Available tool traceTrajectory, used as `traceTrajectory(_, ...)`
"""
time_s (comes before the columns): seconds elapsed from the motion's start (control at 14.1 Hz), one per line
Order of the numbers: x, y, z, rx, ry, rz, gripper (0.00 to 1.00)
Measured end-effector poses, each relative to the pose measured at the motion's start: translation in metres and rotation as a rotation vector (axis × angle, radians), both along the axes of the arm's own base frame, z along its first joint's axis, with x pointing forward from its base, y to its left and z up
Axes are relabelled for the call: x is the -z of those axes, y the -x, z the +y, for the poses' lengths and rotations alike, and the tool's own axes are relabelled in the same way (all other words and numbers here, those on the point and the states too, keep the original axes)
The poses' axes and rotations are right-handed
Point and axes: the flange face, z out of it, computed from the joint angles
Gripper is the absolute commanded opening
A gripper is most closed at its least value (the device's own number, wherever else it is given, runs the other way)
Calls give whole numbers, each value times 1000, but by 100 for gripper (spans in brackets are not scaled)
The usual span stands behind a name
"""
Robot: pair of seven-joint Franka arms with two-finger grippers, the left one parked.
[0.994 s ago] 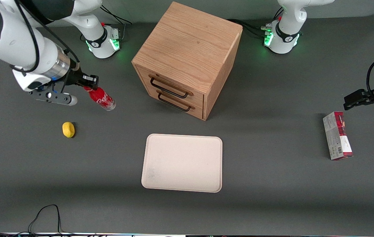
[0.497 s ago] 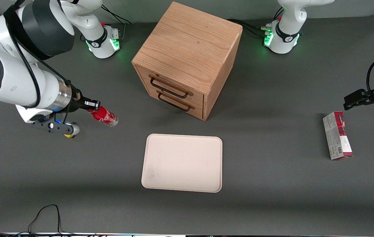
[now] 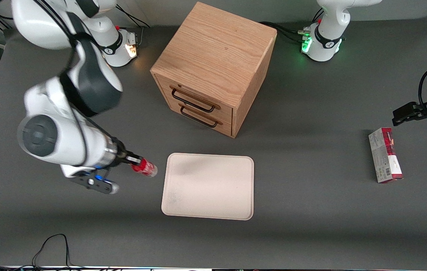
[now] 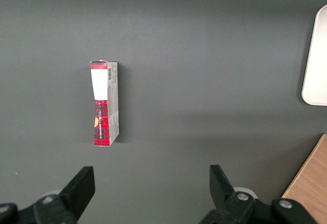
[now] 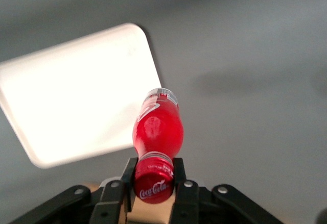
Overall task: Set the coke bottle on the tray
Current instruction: 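Lift the bottle and carry it toward the cream tray, then lower the bottle upright onto the tray's corner and open the gripper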
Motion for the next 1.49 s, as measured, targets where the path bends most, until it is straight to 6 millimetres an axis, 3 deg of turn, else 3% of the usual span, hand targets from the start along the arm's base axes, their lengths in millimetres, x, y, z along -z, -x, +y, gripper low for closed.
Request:
traceTrajectory(0.21, 50, -13, 31, 63, 5, -52, 0)
traceTrajectory(0.5, 89, -25, 38, 101, 10, -89, 0)
traceTrajectory(0.85, 114, -26, 50, 120, 11, -93, 0)
traceTrajectory(1.21, 111, -27, 50, 121, 8, -99, 1)
traceTrajectory(1.28, 111, -27, 50, 121, 7, -100, 30)
traceTrajectory(1.35, 110, -28, 49, 122, 7, -100, 86)
traceTrajectory(1.42, 110, -28, 49, 122, 7, -101, 100)
traceTrajectory(1.49, 110, -28, 49, 123, 7, -101, 100)
